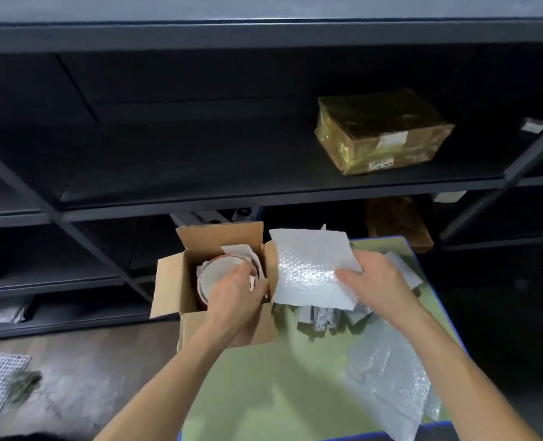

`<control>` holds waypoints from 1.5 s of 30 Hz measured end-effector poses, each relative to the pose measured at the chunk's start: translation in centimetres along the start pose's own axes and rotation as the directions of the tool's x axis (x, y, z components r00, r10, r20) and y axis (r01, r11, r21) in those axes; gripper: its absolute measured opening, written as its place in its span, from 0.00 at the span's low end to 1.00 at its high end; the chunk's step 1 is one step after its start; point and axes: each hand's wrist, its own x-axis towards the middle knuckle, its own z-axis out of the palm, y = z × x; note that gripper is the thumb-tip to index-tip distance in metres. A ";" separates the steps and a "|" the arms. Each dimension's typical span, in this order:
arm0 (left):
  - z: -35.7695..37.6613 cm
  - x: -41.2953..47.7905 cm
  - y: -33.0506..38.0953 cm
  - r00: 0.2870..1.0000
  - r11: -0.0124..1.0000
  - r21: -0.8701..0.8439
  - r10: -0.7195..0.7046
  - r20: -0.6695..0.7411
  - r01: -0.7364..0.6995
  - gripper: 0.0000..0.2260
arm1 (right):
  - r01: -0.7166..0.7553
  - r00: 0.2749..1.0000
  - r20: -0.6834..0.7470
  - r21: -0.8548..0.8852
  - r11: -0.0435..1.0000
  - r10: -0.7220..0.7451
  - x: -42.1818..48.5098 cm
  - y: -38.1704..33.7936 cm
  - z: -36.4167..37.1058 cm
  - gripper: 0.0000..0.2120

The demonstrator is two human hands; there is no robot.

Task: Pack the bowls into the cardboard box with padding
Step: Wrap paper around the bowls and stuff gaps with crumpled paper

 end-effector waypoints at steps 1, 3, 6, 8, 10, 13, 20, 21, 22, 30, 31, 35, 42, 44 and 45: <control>0.3 0.2 -0.2 1.000 1.000 0.010 0.014 0.010 -0.014 0.09 | 0.019 1.000 0.000 -0.059 0.998 -0.019 0.2 -0.9 0.3 0.05; 0.5 0.4 -0.7 0.999 0.999 -0.003 0.043 0.019 -0.043 0.08 | 0.056 0.998 -0.002 -0.148 0.987 -0.057 0.4 -2.7 1.0 0.06; 0.4 0.4 -1.9 0.999 0.997 -0.074 0.038 -0.010 -0.038 0.08 | 0.058 0.998 0.004 -0.210 0.976 -0.058 1.0 -5.0 2.1 0.09; 0.3 0.3 -2.8 1.000 0.991 -0.133 0.016 -0.019 -0.018 0.07 | 0.026 1.000 0.019 -0.243 0.970 -0.022 1.7 -6.1 3.2 0.08; 0.3 0.0 -3.1 1.000 0.987 -0.161 0.006 -0.021 -0.010 0.06 | -0.016 0.999 0.028 -0.296 0.955 0.025 2.5 -7.0 4.2 0.08; 0.6 -0.4 -3.4 0.999 0.984 -0.178 0.001 -0.043 -0.009 0.07 | -0.043 0.997 0.049 -0.379 0.924 0.066 3.4 -9.0 6.0 0.09; 0.8 -0.2 -3.9 1.000 0.972 -0.233 0.011 -0.017 -0.015 0.09 | -0.114 0.973 0.117 -0.514 0.850 0.201 6.2 -11.1 9.5 0.08; 0.8 -0.2 -4.0 1.000 0.971 -0.239 0.019 -0.012 -0.021 0.09 | -0.137 0.964 0.129 -0.507 0.851 0.232 6.6 -10.9 10.1 0.13; 0.8 -0.2 -4.1 1.000 0.970 -0.242 0.030 -0.007 -0.031 0.09 | -0.176 0.950 0.150 -0.471 0.865 0.274 6.8 -10.6 10.7 0.17; 0.8 0.3 -5.1 0.992 0.941 -0.332 0.095 0.084 -0.062 0.11 | -0.325 0.876 0.248 -0.329 0.887 0.413 6.5 -9.2 14.4 0.07; 0.7 0.3 -5.2 0.991 0.936 -0.348 0.096 0.091 -0.059 0.11 | -0.308 0.875 0.251 -0.372 0.876 0.415 6.2 -9.3 14.7 0.08; 0.0 0.9 -5.3 0.989 0.906 -0.423 0.072 0.126 -0.012 0.09 | -0.271 0.878 0.218 -0.507 0.818 0.426 5.5 -9.1 15.4 0.07; -2.1 -0.2 -5.7 0.993 0.851 -0.525 0.071 0.093 -0.012 0.11 | -0.364 0.868 0.227 -0.313 0.877 0.442 5.5 -7.6 15.6 0.13; -2.3 -0.9 -6.6 0.980 0.903 -0.416 0.168 0.106 -0.110 0.11 | -0.361 0.869 0.220 -0.332 0.872 0.444 5.5 -7.5 16.0 0.10; -2.2 -1.2 -7.0 0.968 0.913 -0.377 0.217 0.125 -0.156 0.11 | -0.360 0.867 0.219 -0.343 0.868 0.447 5.4 -7.6 16.1 0.10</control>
